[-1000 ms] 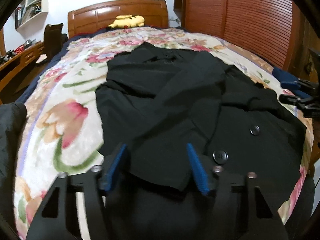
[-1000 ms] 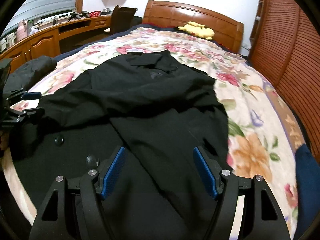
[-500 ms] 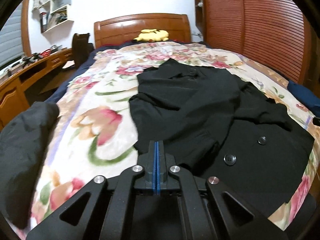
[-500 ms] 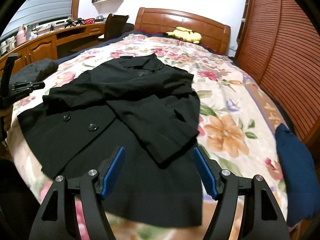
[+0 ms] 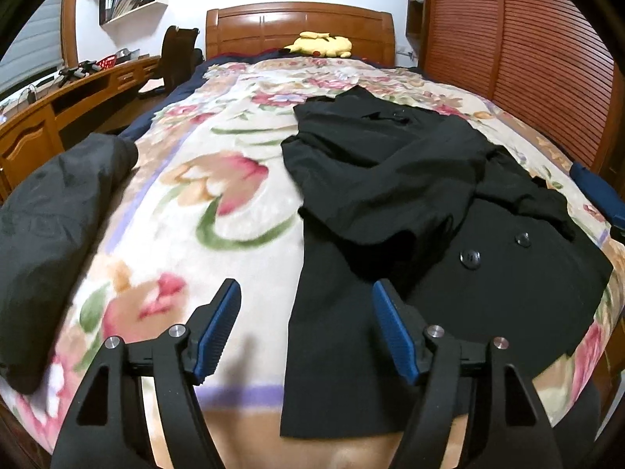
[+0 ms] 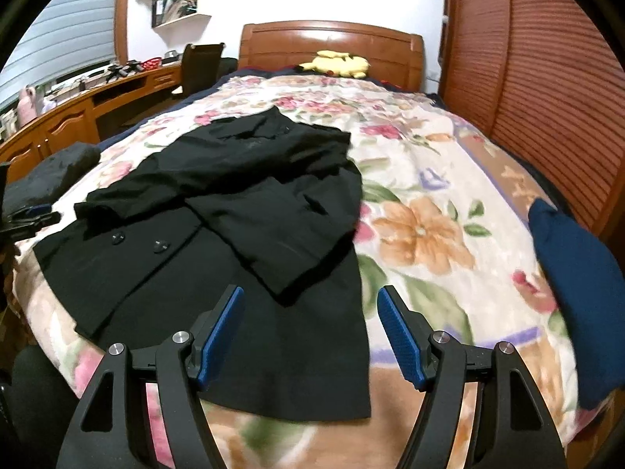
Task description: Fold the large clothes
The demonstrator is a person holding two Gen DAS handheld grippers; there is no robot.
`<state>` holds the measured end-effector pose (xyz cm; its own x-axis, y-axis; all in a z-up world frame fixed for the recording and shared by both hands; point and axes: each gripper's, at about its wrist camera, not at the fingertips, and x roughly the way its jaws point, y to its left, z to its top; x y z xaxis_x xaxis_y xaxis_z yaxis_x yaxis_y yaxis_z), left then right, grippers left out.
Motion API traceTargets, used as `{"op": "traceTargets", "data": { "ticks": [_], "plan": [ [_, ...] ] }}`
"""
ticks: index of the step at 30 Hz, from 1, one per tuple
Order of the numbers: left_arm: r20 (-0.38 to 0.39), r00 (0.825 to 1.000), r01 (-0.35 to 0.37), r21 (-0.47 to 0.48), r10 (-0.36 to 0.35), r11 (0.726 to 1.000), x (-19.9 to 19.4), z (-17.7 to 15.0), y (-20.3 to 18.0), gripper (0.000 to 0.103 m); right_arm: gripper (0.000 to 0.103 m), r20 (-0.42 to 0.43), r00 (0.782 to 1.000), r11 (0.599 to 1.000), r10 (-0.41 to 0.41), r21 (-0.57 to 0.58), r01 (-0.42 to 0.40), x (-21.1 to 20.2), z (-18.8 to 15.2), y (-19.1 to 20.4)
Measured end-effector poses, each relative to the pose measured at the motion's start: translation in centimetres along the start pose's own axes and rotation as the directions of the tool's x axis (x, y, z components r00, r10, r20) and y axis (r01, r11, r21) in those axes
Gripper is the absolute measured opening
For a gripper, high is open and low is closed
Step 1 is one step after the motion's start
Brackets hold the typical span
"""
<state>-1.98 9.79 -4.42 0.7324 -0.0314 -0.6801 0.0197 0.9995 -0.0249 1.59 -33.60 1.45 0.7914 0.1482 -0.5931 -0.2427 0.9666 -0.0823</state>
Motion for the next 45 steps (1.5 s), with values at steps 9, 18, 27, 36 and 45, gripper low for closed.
{"op": "traceTargets", "data": {
  "ticks": [9,18,27,36,45],
  "plan": [
    [-0.05,0.999,-0.007,-0.018,0.006,1.0,0.5,-2.3,-0.1,0.071,0.072,-0.067,0.997,0.998,-0.022,0.062,0.026,1.7,-1.8,-1.8],
    [-0.05,0.998,-0.023,0.006,0.023,1.0,-0.2,-3.4,-0.3,0.071,0.072,-0.078,0.997,0.995,0.027,0.098,-0.019,1.2,-3.1,-1.8],
    [-0.047,0.999,0.012,0.007,-0.011,1.0,0.0,-3.7,-0.7,0.052,0.072,-0.118,0.993,0.996,-0.009,0.091,0.02,2.0,-3.5,-1.9],
    [-0.009,0.998,0.058,0.034,-0.057,0.998,-2.2,-3.2,-2.0,0.006,0.026,-0.125,0.991,0.995,0.04,0.101,-0.028,3.0,-3.8,-1.7],
    [0.147,0.986,0.072,0.053,-0.079,0.996,-9.1,-2.1,-2.8,0.005,0.009,0.004,0.997,0.995,0.071,0.076,-0.071,-1.2,-2.5,-1.4]
  ]
}}
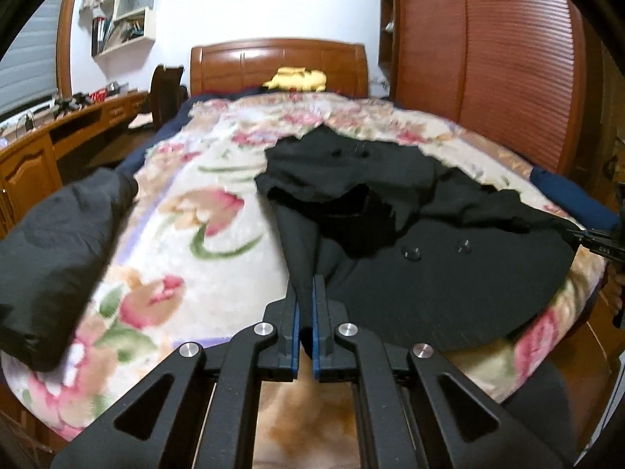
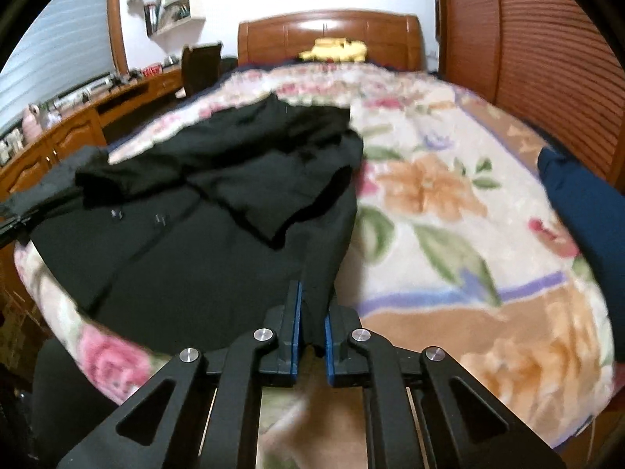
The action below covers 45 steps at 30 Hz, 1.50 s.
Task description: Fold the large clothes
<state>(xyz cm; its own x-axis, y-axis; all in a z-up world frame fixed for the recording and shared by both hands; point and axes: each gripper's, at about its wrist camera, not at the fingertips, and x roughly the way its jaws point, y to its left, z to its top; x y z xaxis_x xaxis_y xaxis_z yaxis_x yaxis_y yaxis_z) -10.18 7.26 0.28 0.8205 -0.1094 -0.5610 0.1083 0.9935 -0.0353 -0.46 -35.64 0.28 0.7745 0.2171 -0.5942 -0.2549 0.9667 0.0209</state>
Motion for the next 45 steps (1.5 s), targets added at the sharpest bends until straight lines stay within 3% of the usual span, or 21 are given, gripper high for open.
{"op": "traceTargets", "data": {
  "ticks": [3,13,29,35,40,45],
  "plan": [
    [0.029,0.999,0.033,0.0,-0.033,0.999,-2.2,0.2,-0.1,0.005,0.009,0.027,1.0,1.0,0.013,0.013,-0.013,-2.1,-0.1,-0.3],
    [0.146,0.989,0.027,0.044,-0.033,0.999,-8.4,0.3,-1.0,0.005,0.009,0.129,0.989,0.998,0.067,-0.015,-0.066,-8.4,-2.4,0.5],
    [0.333,0.943,-0.004,0.091,-0.027,0.996,-16.1,3.9,-1.7,0.004,0.009,0.354,0.931,0.994,0.092,-0.083,-0.067,-17.5,-1.2,1.3],
    [0.299,0.954,-0.017,0.057,-0.001,0.998,-13.9,4.9,-0.4,0.004,0.009,0.382,0.921,0.995,0.081,-0.08,-0.054,-16.7,-0.9,1.0],
    [0.206,0.978,-0.034,0.031,0.027,0.999,-8.7,4.6,0.5,0.004,0.009,0.327,0.943,0.996,0.06,-0.075,-0.038,-13.1,-0.6,1.5],
    [0.121,0.99,-0.073,0.017,0.07,0.997,-3.1,4.1,1.3,0.004,0.009,0.263,0.963,0.998,0.053,-0.058,-0.039,-7.7,-0.5,1.4]
  ]
}}
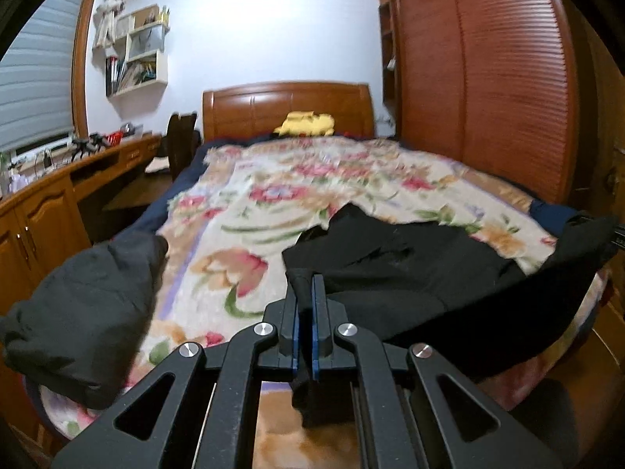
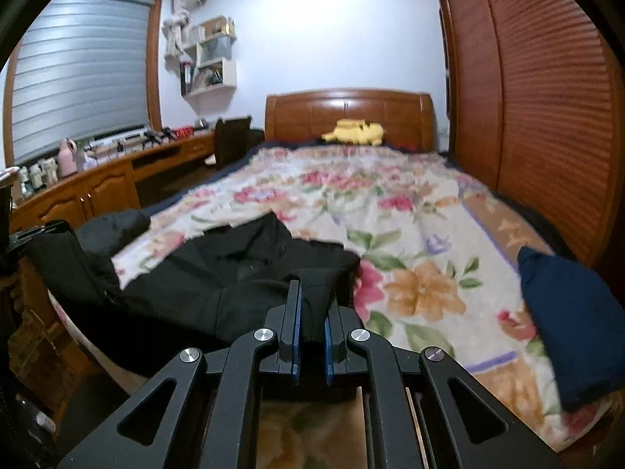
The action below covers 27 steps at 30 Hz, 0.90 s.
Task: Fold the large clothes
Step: 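Lift the hem with the left tool and fold it up over the coat body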
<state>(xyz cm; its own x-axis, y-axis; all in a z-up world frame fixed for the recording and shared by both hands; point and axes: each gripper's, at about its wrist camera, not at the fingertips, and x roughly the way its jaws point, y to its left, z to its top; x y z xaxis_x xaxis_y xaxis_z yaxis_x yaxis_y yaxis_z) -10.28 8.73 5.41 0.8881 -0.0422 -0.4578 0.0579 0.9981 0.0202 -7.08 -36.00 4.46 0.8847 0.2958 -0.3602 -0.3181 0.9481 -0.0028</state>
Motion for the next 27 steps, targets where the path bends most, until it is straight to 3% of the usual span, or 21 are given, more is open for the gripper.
{"op": "traceTargets", "data": {
  "ticks": [7,18,27],
  "plan": [
    [-0.07,0.998,-0.003,-0.043,-0.001,0.999,5.8,0.4,0.9,0.005,0.009,-0.084,0.996,1.0,-0.028,-0.004,0.028,6.6,0.1,-1.2],
    [-0.092,0.994,-0.067,-0.03,0.064,0.997,13.5,4.6,1.7,0.005,0.009,-0.139,0.986,0.995,-0.096,-0.031,0.093,16.4,5.8,-2.4],
    [-0.09,0.99,-0.11,-0.045,0.106,0.993,20.0,8.6,3.4,0.005,0.009,-0.127,0.981,0.989,-0.147,-0.051,0.141,25.3,10.2,-2.4]
  ]
}}
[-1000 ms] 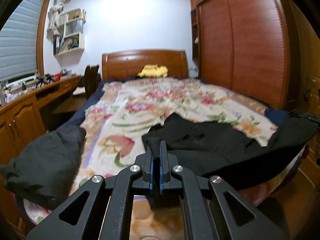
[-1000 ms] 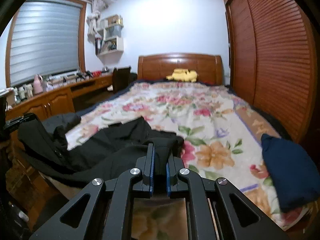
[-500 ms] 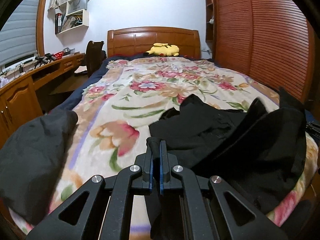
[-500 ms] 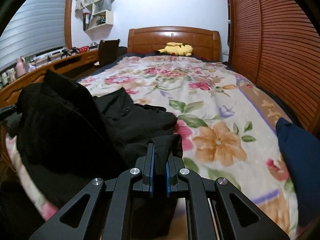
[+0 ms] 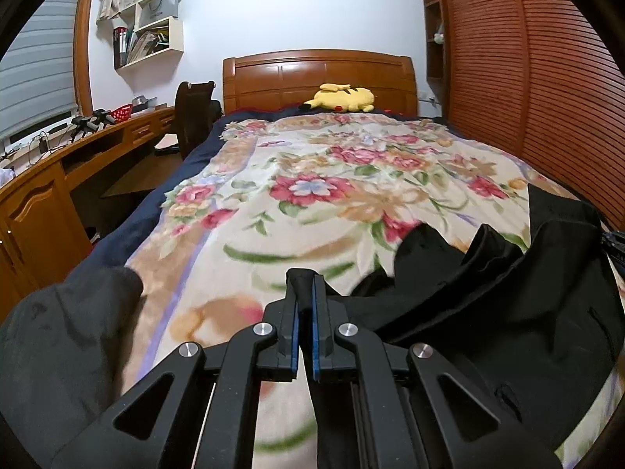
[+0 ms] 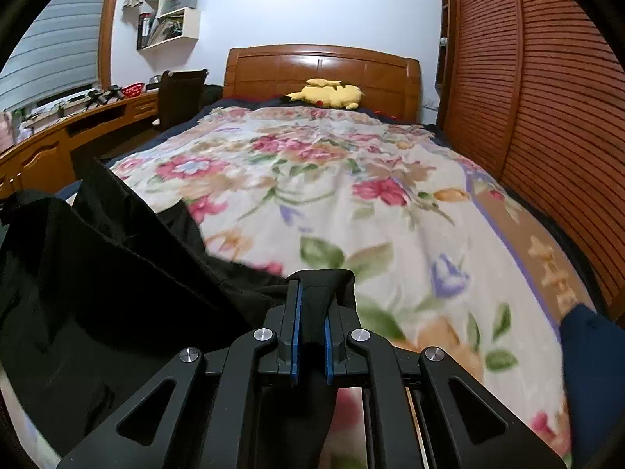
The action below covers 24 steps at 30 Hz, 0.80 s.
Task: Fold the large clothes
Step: 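Lift the hem with the left tool and fold it up over the coat body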
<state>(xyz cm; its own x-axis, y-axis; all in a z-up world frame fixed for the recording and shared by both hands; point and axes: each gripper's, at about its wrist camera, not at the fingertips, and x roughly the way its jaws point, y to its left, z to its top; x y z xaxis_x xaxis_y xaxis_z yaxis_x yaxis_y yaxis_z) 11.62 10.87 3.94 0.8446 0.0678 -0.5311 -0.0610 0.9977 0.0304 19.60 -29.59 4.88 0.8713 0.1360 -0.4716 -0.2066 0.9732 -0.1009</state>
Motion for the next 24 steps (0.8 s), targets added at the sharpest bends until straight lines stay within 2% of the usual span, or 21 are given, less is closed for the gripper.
{"op": "traceTargets", "data": {
  "ticks": [9,14,16,18,19,20,21,22,23,24],
  "plan": [
    [-0.005,1.0,-0.028,0.025,0.028,0.999,6.1,3.0,-0.4,0.005,0.009,-0.003,0.998,0.998,-0.058,0.006,0.058,6.9,2.8,0.4],
    [-0.035,0.999,0.002,-0.009,-0.003,1.0,7.0,2.4,-0.4,0.007,0.009,-0.025,0.998,0.998,-0.059,0.032,0.06,9.6,3.2,1.1],
    [-0.035,0.999,0.041,-0.015,-0.042,0.999,6.5,1.6,-0.7,0.018,0.011,-0.035,0.999,0.998,-0.041,0.043,0.042,10.4,3.2,1.2],
    [-0.024,0.997,0.069,-0.013,-0.069,0.998,5.5,0.7,-1.2,0.045,0.018,-0.045,0.998,0.998,-0.034,0.042,0.036,11.0,2.8,1.7],
    [-0.022,0.996,0.086,-0.012,-0.086,0.996,5.1,0.3,-1.5,0.049,0.021,-0.046,0.998,0.998,-0.043,0.041,0.045,11.2,2.8,1.6],
    [-0.03,0.994,0.106,-0.008,-0.106,0.994,4.6,-0.3,-1.9,0.061,0.029,-0.046,0.997,0.998,-0.055,0.038,0.057,11.3,2.7,1.7],
    [-0.036,0.992,0.123,-0.004,-0.123,0.992,4.4,-0.6,-2.3,0.076,0.042,-0.045,0.997,0.997,-0.06,0.037,0.062,11.3,2.8,1.6],
    [-0.043,0.989,0.14,0.002,-0.14,0.99,4.0,-1.0,-2.8,0.081,0.049,-0.041,0.998,0.998,-0.055,0.042,0.056,11.3,3.0,1.3],
    [-0.047,0.987,0.153,0.01,-0.152,0.988,3.4,-1.6,-3.3,0.082,0.06,-0.034,0.998,0.998,-0.043,0.051,0.045,11.2,3.2,1.1],
    [-0.051,0.986,0.158,0.016,-0.157,0.987,3.0,-2.0,-3.7,0.082,0.065,-0.029,0.999,0.998,-0.033,0.059,0.035,10.9,3.3,0.7]
  ]
}}
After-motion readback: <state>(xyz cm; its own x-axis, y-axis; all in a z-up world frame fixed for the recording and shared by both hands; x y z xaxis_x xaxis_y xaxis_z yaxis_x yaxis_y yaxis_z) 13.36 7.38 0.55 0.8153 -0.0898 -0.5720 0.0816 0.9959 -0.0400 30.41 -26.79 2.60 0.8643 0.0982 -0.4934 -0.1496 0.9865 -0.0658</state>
